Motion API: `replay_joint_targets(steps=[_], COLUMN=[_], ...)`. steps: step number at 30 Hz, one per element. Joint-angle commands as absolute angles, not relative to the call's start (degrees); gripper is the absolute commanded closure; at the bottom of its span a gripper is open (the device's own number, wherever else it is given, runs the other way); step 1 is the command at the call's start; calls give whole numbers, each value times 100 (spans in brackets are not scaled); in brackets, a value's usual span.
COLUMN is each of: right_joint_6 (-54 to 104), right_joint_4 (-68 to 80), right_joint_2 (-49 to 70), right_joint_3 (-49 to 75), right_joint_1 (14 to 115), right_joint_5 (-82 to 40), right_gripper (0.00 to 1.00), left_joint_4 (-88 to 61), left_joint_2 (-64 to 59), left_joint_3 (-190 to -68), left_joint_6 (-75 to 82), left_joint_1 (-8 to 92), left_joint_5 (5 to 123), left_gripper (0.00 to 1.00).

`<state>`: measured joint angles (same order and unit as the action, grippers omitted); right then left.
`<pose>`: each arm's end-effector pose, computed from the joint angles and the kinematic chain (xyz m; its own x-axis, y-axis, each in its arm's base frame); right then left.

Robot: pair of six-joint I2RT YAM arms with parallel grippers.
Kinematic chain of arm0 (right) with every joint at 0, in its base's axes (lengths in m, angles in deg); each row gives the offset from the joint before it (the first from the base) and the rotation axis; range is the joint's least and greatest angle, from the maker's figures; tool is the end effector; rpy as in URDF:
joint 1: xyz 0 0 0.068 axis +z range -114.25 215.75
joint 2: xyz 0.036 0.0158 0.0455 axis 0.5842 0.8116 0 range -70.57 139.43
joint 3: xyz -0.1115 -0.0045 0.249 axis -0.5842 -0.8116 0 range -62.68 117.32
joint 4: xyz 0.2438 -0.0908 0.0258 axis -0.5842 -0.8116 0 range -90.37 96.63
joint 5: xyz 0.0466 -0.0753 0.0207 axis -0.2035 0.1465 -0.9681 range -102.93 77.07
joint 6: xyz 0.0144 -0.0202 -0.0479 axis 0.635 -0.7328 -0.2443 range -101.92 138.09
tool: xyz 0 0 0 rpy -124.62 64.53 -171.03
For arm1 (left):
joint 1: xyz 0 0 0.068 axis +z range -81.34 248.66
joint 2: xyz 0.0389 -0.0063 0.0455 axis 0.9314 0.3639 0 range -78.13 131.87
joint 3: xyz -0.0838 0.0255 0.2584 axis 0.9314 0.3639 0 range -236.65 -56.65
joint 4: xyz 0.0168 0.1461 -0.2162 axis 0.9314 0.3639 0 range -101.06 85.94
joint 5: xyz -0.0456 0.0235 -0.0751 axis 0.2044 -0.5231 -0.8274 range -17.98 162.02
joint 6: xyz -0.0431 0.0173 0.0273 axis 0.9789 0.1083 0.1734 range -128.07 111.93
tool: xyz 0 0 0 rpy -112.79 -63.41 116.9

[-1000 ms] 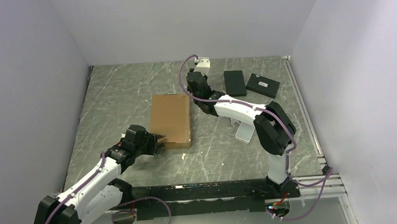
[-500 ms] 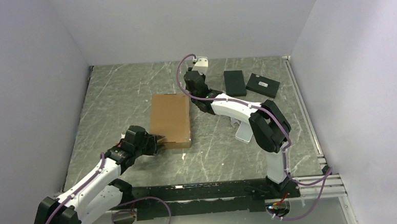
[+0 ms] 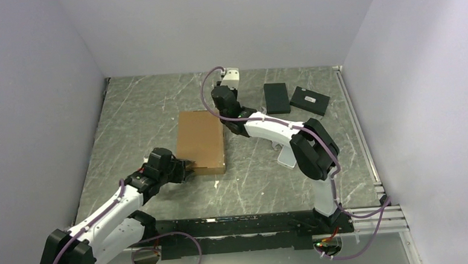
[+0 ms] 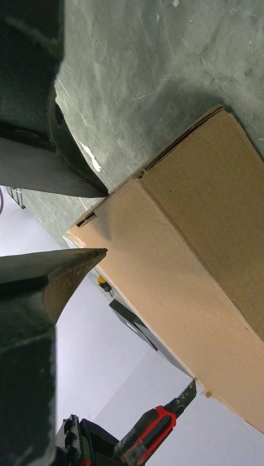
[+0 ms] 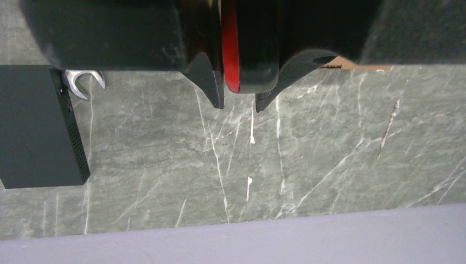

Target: Unpack the express box

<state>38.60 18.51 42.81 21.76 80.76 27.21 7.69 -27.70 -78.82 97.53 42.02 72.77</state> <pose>0.3451 0.3126 0.2602 -0.2310 0.1478 -0.9617 -0.0256 0.9871 0.1578 0.1530 -0.0762 0.1738 -0.2483 -0.9529 0.1743 -0.7481 0.0743 -0.6594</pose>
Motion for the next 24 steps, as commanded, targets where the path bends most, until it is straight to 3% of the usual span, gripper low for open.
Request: replay_joint_targets(steps=[1, 24], right_joint_6=[3861, 4445], right_joint_4=[1804, 705], right_joint_2=[4335, 3795], right_joint_3=[2389, 2278], right_joint_1=[8223, 8549], right_joint_5=[2849, 2999], right_gripper=[100, 100], left_joint_4=[420, 48], left_joint_2=[-2742, -2808], left_joint_3=[-7921, -7843], left_joint_6=[9782, 9851], left_joint_1=[4220, 4220], left_joint_5=[7290, 7327], left_gripper=[57, 61])
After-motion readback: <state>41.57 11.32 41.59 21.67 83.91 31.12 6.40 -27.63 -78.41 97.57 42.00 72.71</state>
